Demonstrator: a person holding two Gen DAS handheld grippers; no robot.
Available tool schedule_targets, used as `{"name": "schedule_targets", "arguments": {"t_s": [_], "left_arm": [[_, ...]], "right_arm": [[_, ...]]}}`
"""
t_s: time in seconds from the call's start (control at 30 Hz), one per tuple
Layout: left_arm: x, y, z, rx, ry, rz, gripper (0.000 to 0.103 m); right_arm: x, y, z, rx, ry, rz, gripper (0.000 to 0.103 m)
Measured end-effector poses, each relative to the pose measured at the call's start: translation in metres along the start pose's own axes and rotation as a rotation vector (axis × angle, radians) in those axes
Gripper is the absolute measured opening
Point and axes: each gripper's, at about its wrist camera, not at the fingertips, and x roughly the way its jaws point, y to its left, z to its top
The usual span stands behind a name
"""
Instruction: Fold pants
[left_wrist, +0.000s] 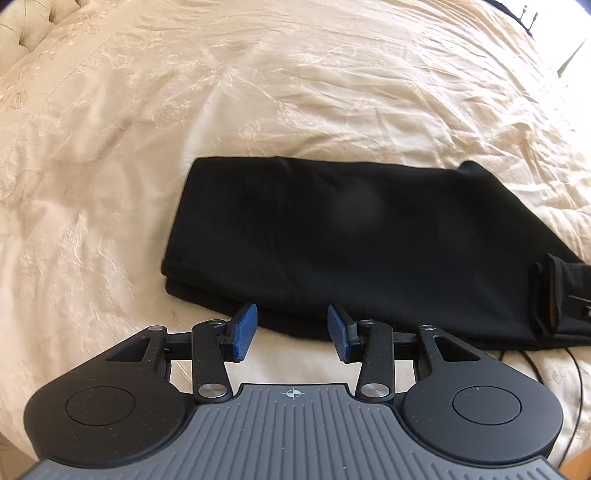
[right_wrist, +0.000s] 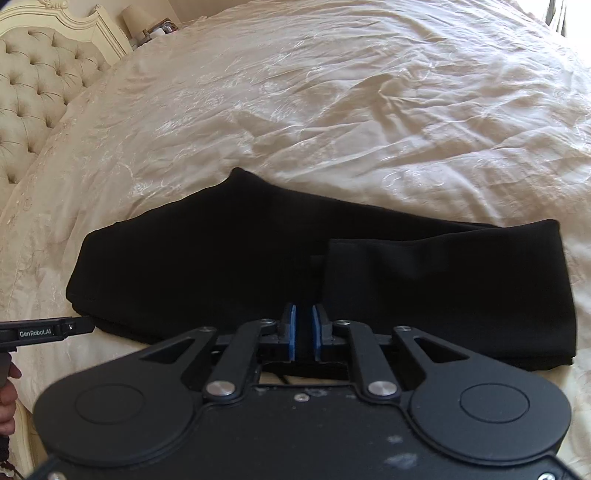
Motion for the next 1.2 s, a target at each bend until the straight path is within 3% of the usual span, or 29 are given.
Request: {"name": "schedule_targets", "arguments": {"t_s": [0.13,0.2,0.33,0.4,0.43,0.6,0.7,0.77,0.83,0.9,0.93,0.97,1.0,1.2], "left_arm": [[0.012,0.035,0.022,-0.023,-0.017,-0.021,0.044],[0.021,0.048,0.030,-0.031,-0.018,-0.028,0.051],[0.051,0.063,0.033,-0.027,0.072,-0.045,0.055],[0.063,0.066,0.025,-0.006,0.102,-0.039,0.067],[0.067,0.067,0.021,-0.004,0.113,-0.051,0.068],[0.084,0.082,0.006,-0.134,0.140,-0.178,0.090],[0.091,0.082,0.007,-0.155,0.147,-0.218,0.102],[0.096,0.080,0.010,-0.167,0.151,-0.229,0.102],[0.096,0.080,0.016,-0.190,0.125,-0.222,0.098],[0.093,0.080,0.020,-0.216,0.091,-0.186,0.067],[0.089,0.081,0.022,-0.229,0.065,-0.176,0.057],[0.086,0.082,0.024,-0.232,0.041,-0.169,0.039],[0.085,0.083,0.025,-0.227,0.033,-0.173,0.031],[0.074,0.066,0.022,-0.114,-0.006,-0.127,0.028]], "right_arm": [[0.018,0.046,0.000,-0.026,0.008,-0.002,0.014],[0.024,0.062,0.001,-0.016,0.002,-0.003,0.014],[0.031,0.086,-0.003,0.011,0.002,-0.023,0.015],[0.032,0.092,-0.005,0.020,0.004,-0.036,0.015],[0.032,0.094,-0.005,0.026,0.004,-0.044,0.015],[0.035,0.094,-0.006,0.056,0.012,-0.085,0.015],[0.038,0.093,-0.004,0.061,0.023,-0.102,0.015],[0.042,0.092,-0.001,0.062,0.028,-0.109,0.016],[0.046,0.092,0.005,0.055,0.026,-0.113,0.016],[0.051,0.089,0.014,0.045,0.018,-0.122,0.016],[0.053,0.087,0.019,0.041,0.012,-0.125,0.016],[0.057,0.084,0.026,0.036,0.003,-0.132,0.016],[0.061,0.081,0.034,0.032,-0.009,-0.143,0.016],[0.098,0.067,0.083,0.005,-0.022,-0.151,0.017]]}}
